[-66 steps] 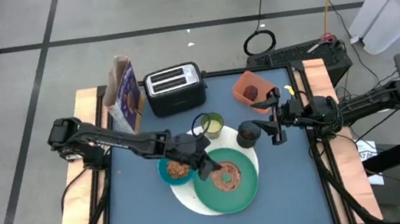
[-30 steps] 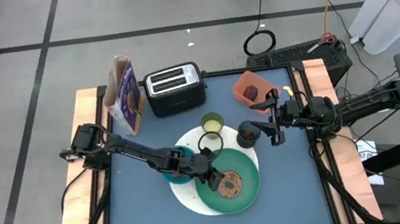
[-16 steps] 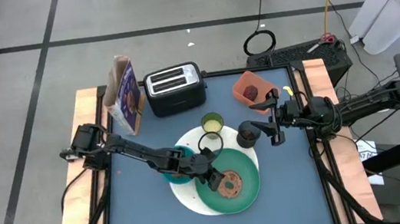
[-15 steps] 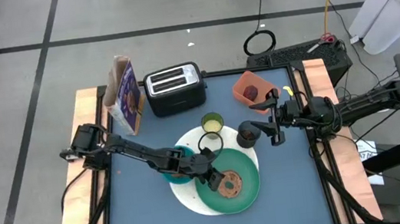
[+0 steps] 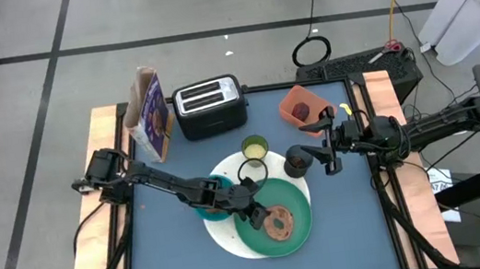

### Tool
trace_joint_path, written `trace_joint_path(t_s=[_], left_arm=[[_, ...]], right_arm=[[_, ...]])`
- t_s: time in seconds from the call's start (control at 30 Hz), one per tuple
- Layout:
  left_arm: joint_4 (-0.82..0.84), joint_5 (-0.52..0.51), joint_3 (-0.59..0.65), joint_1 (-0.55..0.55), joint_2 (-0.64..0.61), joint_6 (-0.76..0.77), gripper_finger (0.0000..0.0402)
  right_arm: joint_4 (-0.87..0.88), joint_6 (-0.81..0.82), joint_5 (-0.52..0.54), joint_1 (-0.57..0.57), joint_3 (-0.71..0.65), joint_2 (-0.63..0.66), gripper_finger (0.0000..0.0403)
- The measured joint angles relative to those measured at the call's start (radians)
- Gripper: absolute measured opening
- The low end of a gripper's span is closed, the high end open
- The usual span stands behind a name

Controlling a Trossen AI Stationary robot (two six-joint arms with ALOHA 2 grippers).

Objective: Arrange a breakfast setting
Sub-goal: Put the brown toasted bread on the green plate, then put the red apple on the white mat

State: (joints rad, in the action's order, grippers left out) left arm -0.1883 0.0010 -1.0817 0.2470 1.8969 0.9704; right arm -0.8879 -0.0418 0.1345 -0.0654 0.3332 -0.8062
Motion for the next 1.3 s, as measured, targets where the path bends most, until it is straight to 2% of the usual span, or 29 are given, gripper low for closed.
trace_joint_path(t_s=[0.13, 0.5, 0.73, 0.97, 1.3], left_arm=[[0.0, 0.0, 0.0, 0.0, 0.0, 0.001, 0.0159], [-0.003, 0.001, 0.0, 0.0, 0.0, 0.03, 0.0161], [-0.064, 0.07, 0.0, 0.0, -0.001, 0.034, 0.0161], [-0.065, 0.081, 0.0, 0.0, -0.002, 0.039, 0.0161], [0.021, 0.078, 0.0, 0.0, -0.072, 0.033, 0.0161]], right_arm=[[0.0, 0.0, 0.0, 0.0, 0.0, 0.0, 0.0247], [0.0, 0.0, 0.0, 0.0, 0.0, 0.0, 0.0247], [-0.001, -0.001, 0.0, 0.0, 0.0, 0.0, 0.0247], [-0.001, -0.004, 0.0, 0.0, 0.0, 0.0, 0.0247], [-0.002, -0.004, 0.0, 0.0, 0.0, 0.0, 0.0247]])
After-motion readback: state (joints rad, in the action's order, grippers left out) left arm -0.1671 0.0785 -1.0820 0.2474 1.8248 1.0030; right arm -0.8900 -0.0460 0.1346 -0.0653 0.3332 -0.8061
